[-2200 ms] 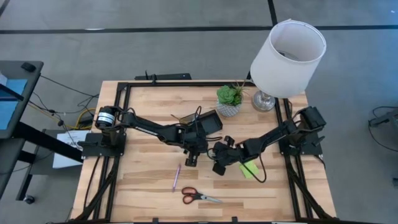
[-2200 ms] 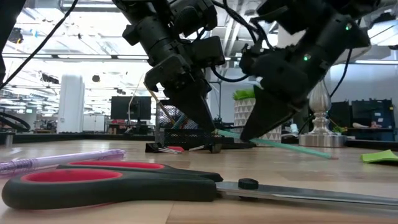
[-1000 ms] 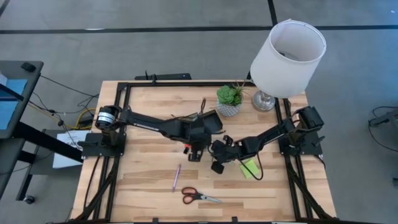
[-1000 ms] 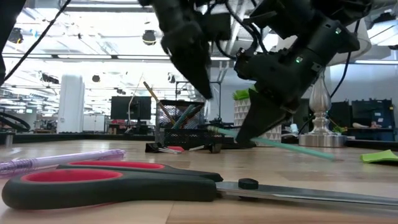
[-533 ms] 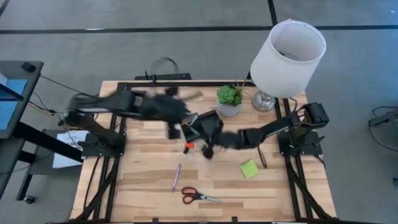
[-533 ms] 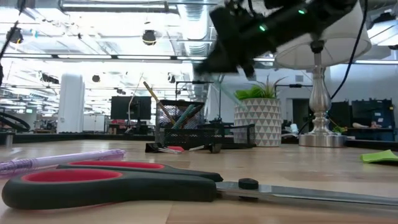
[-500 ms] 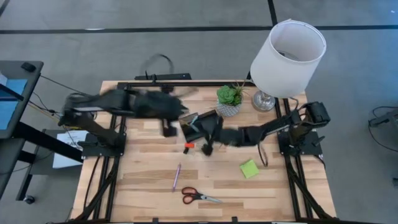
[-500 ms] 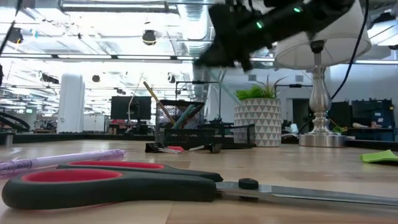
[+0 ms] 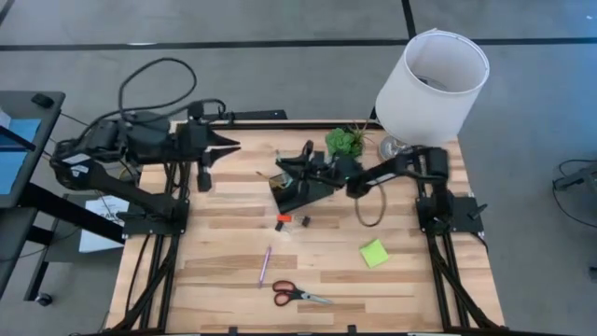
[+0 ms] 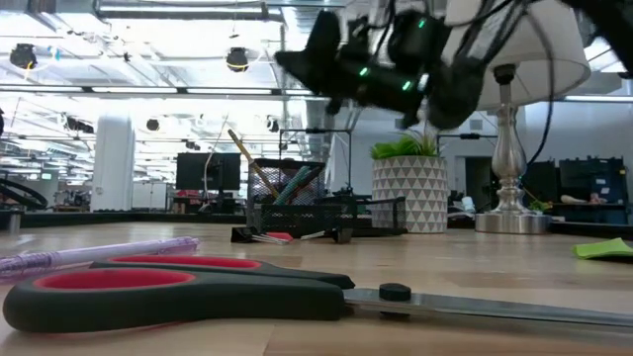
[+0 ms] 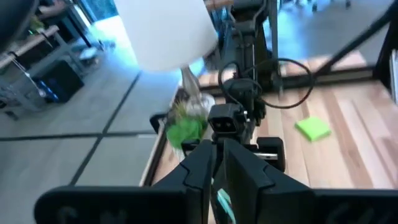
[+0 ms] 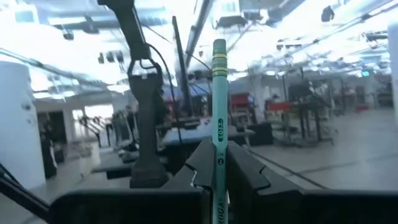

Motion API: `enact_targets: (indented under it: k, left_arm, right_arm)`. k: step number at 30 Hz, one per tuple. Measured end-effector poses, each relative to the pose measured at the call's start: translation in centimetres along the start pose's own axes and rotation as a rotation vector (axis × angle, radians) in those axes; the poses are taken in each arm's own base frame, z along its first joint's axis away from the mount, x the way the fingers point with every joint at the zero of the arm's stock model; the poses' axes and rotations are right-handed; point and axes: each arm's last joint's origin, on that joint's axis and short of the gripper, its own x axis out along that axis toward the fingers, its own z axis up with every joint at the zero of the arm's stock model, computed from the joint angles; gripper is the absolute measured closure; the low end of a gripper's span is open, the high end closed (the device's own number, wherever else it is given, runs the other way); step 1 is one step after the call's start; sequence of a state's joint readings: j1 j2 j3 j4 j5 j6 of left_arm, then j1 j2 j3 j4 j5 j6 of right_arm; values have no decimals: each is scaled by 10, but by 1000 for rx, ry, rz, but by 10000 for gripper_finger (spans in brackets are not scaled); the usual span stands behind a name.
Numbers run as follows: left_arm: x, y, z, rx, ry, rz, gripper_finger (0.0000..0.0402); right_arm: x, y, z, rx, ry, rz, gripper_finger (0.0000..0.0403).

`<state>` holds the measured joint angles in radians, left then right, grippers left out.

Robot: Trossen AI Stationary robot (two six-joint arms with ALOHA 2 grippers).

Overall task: Pick and place office supplies into organizer
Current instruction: Put the blue pencil into the black desk organizer

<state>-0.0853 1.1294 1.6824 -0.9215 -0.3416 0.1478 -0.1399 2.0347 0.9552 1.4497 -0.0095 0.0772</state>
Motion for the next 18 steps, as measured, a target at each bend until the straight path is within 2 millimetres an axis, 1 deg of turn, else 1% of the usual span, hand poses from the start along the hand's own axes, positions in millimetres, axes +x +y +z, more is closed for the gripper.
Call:
enact_targets:
  k: [2, 4, 6, 9, 12, 15, 18]
  left_arm:
    - [9, -4, -9, 12, 34, -2, 365]
    - [18, -9, -17, 19, 72, -7, 365]
    - [25, -12, -25, 19, 105, -11, 365]
    - [35, -18, -35, 30, 142, -16, 365]
    - [45, -22, -43, 36, 154, -17, 365]
    - [50, -25, -46, 40, 154, -17, 365]
    - [51, -25, -46, 37, 143, -16, 365]
  right_arm:
    - [7, -3, -16, -6, -27, -23, 390]
    - [13, -8, -28, 15, -24, -43, 390]
    - [17, -13, -37, 46, 15, -62, 390]
    - [19, -18, -51, 46, 108, -111, 390]
    - [19, -16, -58, 47, 206, -136, 390]
    - [18, -12, -65, 29, 304, -160, 390]
    - [18, -5, -66, 29, 318, -148, 383]
